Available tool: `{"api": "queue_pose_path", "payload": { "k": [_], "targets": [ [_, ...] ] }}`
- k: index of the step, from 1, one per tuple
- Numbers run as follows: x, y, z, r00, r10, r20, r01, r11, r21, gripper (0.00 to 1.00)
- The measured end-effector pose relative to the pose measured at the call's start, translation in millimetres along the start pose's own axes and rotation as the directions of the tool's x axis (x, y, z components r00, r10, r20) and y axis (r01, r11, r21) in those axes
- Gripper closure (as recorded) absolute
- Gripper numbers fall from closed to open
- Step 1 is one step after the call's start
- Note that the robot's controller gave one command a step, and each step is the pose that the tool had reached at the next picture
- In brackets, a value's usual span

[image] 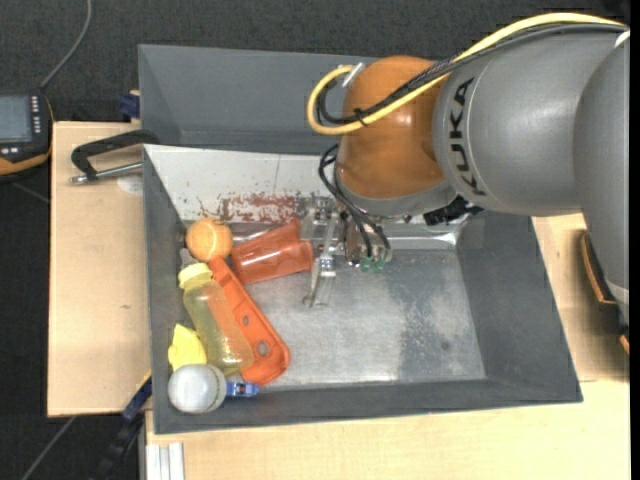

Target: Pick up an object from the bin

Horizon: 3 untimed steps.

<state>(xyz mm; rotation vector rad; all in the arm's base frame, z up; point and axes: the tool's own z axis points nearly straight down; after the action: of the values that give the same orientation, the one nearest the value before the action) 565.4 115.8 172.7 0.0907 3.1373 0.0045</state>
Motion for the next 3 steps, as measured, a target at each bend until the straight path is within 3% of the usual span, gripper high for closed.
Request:
{"api": "queue_pose_path", "payload": {
  "k": [1,2,3],
  "targets": [
    [-14.1,27,21,0.999,-0.034,-0.005,0.034,0.999,0.0,0.0],
    [-32.8,24,57,0.998,0.061,0.007,-0.061,0.998,-0.006,0.0],
    [-26.7,24,83,0.996,-0.086,0.004,0.086,0.996,-0.003,0.0]
  ]
}}
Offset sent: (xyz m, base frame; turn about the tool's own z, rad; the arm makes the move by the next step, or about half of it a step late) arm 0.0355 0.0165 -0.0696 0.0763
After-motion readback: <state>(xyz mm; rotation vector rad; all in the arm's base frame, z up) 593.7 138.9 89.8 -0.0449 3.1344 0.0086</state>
